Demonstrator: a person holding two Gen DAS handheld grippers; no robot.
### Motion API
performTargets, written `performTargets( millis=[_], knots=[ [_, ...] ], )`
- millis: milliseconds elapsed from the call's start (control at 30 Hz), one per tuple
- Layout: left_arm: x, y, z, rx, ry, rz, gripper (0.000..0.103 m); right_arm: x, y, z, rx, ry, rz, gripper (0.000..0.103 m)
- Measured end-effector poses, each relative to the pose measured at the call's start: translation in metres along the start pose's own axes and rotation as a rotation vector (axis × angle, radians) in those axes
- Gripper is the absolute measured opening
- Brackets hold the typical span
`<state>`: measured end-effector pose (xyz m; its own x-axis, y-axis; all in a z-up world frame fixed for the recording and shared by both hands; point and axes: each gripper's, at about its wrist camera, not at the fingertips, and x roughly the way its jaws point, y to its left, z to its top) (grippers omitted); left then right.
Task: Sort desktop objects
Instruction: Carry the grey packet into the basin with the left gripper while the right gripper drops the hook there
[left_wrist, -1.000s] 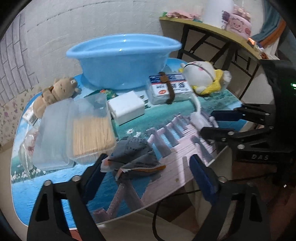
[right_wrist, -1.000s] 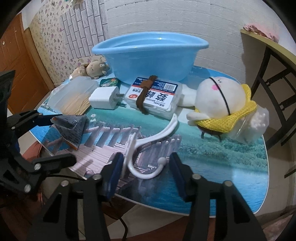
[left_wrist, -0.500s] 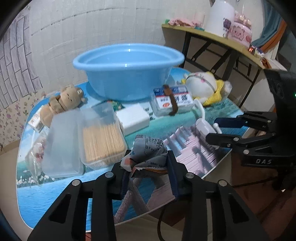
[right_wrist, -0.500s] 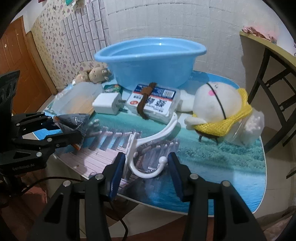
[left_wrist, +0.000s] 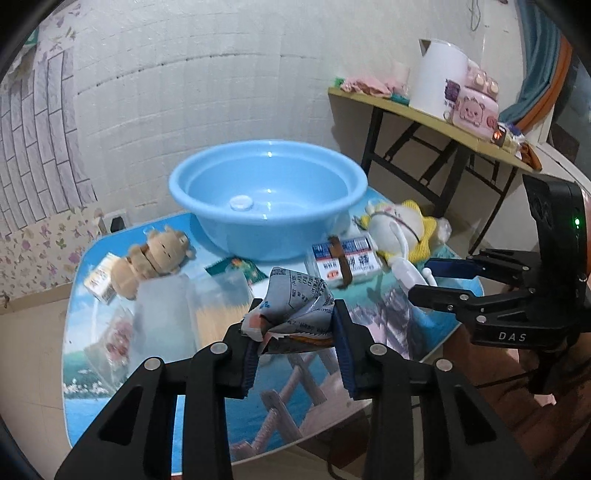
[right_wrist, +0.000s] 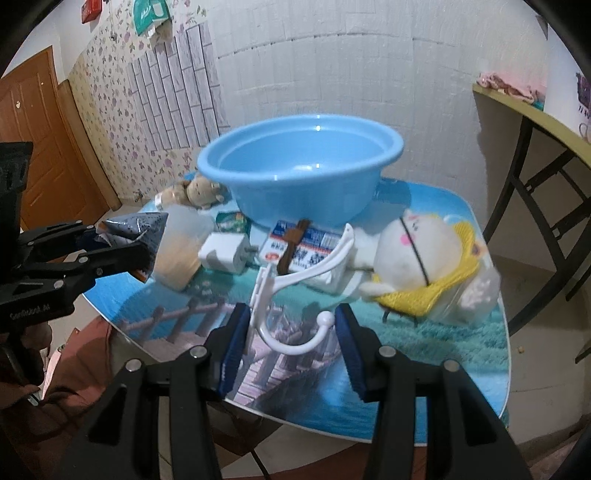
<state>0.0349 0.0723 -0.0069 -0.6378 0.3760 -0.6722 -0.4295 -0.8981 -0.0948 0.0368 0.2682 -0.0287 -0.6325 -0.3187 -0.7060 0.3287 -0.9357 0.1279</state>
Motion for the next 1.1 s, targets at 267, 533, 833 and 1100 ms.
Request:
performTargets(
  millis=[267,533,833,1100],
  knots=[
    [-0.013,0.008,0.024,-0.006,-0.057,0.021,0.034,-0.013,0.004,0.026,-0.021,-0.073,0.014,0.047],
    [-0.017,0.017,0.051,-0.026,-0.116,0.041,0.034,-0.019,0.004,0.052,-0.037,-0.137,0.028,0.047],
    [0.0,0.019,0.079,-0.021,-0.134,0.037,0.034,-0.001,-0.003,0.076,-0.027,-0.154,0.049,0.047],
    [0.039,0.026,0.091,-0.02,-0.079,0.043,0.034,0.032,-0.017,0.096,-0.001,-0.132,0.06,0.047]
  ],
)
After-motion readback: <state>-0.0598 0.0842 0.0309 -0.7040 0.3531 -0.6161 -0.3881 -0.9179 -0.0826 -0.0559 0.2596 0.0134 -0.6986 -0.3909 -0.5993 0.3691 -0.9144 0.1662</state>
